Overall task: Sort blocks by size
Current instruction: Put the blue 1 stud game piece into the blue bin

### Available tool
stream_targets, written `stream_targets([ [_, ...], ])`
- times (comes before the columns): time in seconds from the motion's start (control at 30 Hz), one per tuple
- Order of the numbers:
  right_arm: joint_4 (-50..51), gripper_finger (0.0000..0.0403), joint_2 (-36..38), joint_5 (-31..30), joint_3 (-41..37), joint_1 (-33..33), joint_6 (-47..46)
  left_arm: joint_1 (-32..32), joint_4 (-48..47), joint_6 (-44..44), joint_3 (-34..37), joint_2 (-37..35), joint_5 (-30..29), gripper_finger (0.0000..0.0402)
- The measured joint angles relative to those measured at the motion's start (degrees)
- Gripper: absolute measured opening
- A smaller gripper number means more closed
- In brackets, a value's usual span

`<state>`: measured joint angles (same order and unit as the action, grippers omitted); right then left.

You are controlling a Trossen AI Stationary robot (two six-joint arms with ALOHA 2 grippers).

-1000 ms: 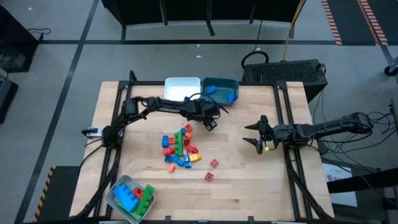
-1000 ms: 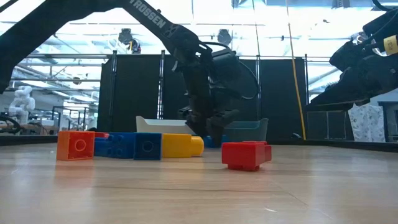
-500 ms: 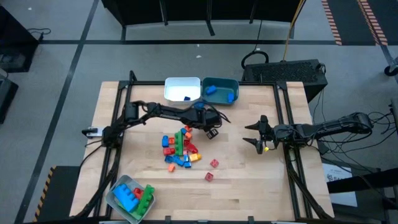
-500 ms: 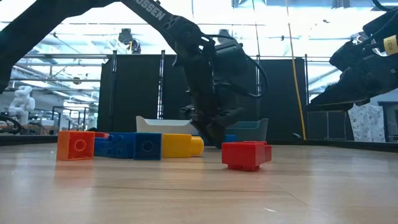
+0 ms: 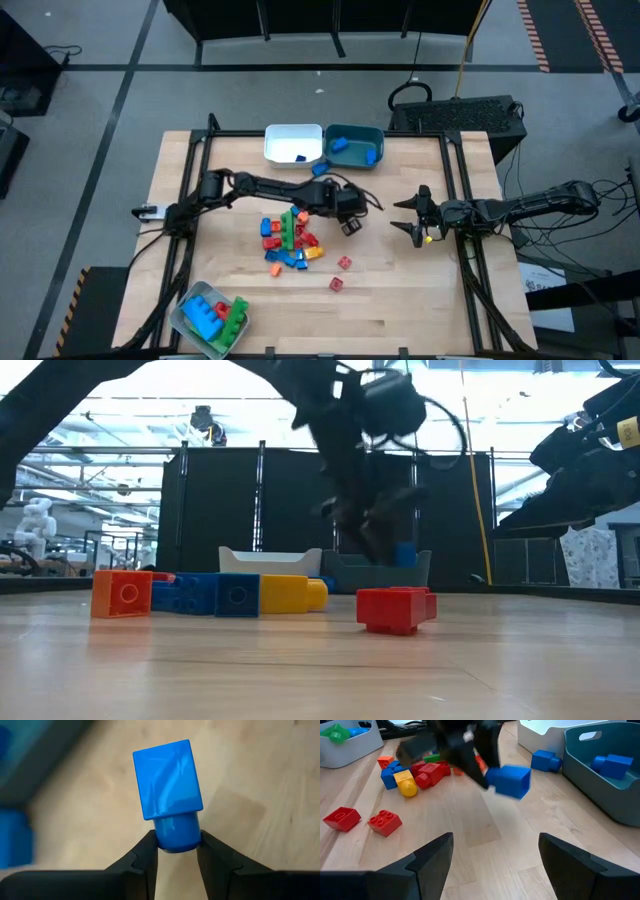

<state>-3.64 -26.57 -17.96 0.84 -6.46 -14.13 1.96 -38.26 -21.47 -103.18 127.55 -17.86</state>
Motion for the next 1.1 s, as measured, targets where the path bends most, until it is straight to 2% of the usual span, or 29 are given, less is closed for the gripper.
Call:
stream_targets([
  [0.13, 0.01, 0.0279, 0.00, 0.00, 0.00, 0.00, 0.00, 1.78, -3.13, 4.74, -6.17, -0.13, -5.97, 0.0111],
  [0.23, 0.02, 0.0279, 0.00, 0.02, 0.00, 0.00, 0.00, 5.54, -5.48, 7.19, -10.03, -0.15, -8.13, 0.0111],
  [0.53, 0.03, 0.0279, 0.00, 0.00, 0.00, 0.01, 0.00, 17.83, -6.05, 10.17, -11.78, -0.22, -6.90, 0.0111],
  [0.6, 0.02, 0.0279, 0.00, 0.00, 0.00, 0.00, 0.00, 18.91, -6.05, 10.24, -11.78, -0.22, -4.53, 0.0130],
  [0.73, 0.04, 0.0279, 0.00, 0.00, 0.00, 0.02, 0.02, 18.36, -5.96, 10.58, -11.77, -0.22, -3.65, 0.0225],
  [0.83, 0.04, 0.0279, 0.00, 0.01, 0.00, 0.00, 0.02, 17.27, -6.08, 11.41, -11.76, -0.22, -3.61, 0.0273],
  [0.97, -1.65, 0.0279, 0.00, -2.01, -0.11, 0.00, -2.13, 13.85, -8.55, 13.33, -11.98, -1.37, -3.60, 0.0283],
  [1.1, -4.43, 0.0274, -0.22, -6.93, -0.09, 0.00, -5.49, 8.66, -14.29, 16.17, -13.93, -6.46, -5.65, 0.0250],
])
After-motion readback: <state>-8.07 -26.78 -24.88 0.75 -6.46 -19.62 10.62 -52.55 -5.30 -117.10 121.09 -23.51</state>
